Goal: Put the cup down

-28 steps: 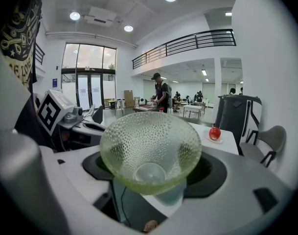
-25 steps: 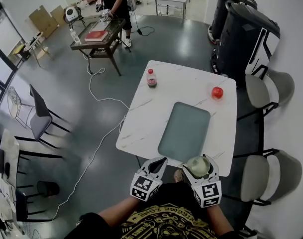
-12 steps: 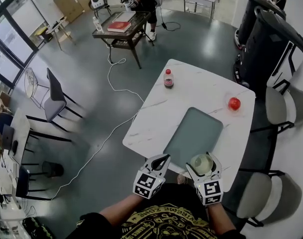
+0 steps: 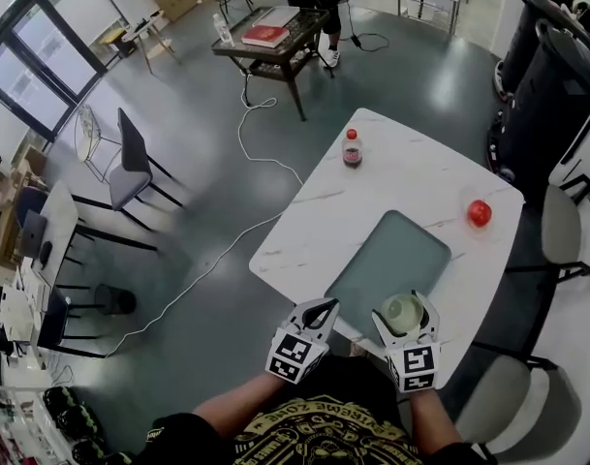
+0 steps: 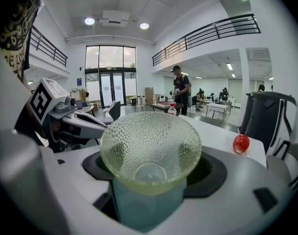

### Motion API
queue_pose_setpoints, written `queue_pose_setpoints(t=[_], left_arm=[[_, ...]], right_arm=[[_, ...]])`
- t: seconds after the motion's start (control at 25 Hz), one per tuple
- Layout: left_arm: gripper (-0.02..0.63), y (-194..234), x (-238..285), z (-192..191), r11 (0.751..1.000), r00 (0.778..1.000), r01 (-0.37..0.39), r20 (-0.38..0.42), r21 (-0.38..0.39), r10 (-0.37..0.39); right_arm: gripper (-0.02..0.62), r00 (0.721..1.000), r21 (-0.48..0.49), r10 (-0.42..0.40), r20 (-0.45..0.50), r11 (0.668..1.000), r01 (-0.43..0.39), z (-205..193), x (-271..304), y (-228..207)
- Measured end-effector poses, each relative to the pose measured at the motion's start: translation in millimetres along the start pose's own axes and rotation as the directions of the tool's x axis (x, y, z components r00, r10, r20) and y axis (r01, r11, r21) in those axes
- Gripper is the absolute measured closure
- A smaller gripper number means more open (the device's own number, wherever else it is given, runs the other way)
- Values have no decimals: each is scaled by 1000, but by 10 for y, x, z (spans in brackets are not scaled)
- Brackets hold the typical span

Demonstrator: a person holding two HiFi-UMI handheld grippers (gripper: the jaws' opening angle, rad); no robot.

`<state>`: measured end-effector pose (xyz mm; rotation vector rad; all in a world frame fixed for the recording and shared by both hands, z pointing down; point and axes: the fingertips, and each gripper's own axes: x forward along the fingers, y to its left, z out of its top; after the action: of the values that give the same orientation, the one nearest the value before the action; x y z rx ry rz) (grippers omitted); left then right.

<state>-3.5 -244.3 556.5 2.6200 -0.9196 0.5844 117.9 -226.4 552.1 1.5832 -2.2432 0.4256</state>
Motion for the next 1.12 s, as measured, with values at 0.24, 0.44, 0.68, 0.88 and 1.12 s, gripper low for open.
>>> queue_pose_setpoints(t=[0.24,0.44,0.68,0.88,1.12], left_arm=[[598,-7,-26,-44,999,998,-49,-27,-10,49],[598,-6,-39,-164,996,995,-83,-58,-27,81],[598,50,19,-203,992,991,-119,-59,-47,116],[598,72,126,-261,990,989,-132,-76,-58,128],[598,59,170,-374,987,985,-143,-108,-71,135]], right_arm=[[209,999,-29,34,-29,999,-34,-76,176,-133],[209,997,-42,48,-57,998,-50,-213,328,-256],[209,993,-51,59,-101,997,-65,-392,474,-311],[209,989,-58,75,-130,995,-83,-562,594,-339],[209,986,-77,78,-149,993,-90,-706,725,-382]])
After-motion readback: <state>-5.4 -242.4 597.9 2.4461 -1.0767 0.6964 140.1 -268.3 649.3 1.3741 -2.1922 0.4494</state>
